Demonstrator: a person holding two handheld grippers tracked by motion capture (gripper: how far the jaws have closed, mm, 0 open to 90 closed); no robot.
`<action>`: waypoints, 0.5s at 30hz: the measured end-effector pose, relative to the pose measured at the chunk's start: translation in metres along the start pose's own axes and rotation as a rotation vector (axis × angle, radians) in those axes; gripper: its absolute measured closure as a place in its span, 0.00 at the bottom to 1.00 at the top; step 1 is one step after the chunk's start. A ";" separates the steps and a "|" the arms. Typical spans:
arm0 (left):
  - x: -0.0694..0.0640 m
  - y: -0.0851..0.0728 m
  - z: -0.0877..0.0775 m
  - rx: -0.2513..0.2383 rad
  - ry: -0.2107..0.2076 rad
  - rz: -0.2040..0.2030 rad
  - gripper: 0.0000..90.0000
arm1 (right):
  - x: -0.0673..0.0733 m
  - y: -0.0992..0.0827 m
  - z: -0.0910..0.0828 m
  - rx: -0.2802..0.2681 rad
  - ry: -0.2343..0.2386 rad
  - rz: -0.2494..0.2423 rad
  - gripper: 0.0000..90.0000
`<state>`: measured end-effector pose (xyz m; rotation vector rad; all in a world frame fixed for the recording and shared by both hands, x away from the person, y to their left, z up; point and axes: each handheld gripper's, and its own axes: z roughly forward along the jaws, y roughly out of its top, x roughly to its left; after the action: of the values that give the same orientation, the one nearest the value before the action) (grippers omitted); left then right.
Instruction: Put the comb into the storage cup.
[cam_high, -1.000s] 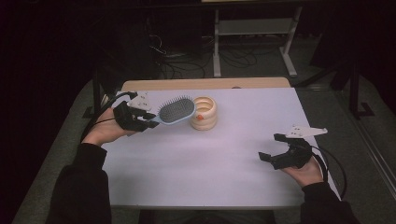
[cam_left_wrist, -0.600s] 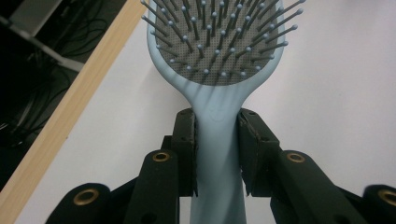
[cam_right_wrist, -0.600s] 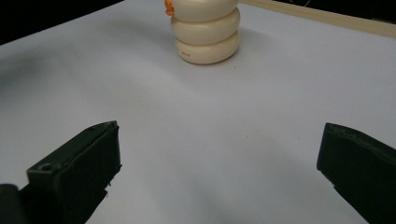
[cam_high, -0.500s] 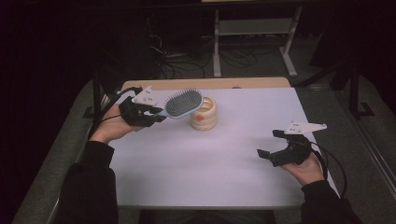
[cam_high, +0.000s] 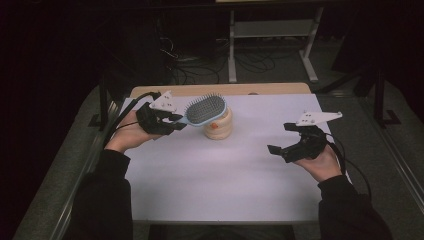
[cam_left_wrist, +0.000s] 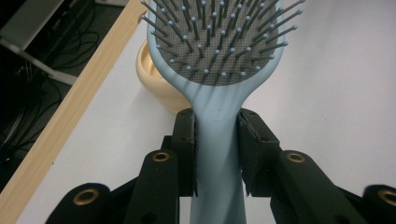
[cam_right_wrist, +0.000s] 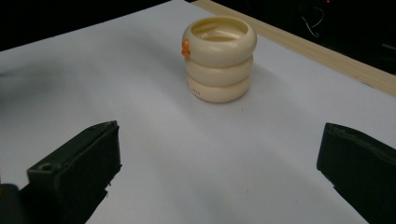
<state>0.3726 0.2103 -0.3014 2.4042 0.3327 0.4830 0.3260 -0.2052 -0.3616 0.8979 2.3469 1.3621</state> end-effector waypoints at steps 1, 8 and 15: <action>0.000 0.001 0.000 0.002 0.000 0.002 0.78 | 0.000 0.004 0.001 -0.001 0.003 -0.003 0.00; -0.002 0.009 0.003 -0.007 0.003 0.000 0.78 | 0.006 0.031 0.007 -0.016 0.041 -0.011 0.00; -0.004 0.016 0.005 -0.034 -0.003 -0.001 0.78 | 0.010 0.052 0.021 -0.029 0.075 -0.019 0.00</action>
<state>0.3730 0.1943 -0.2960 2.3718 0.3217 0.4803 0.3484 -0.1659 -0.3268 0.8286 2.3776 1.4426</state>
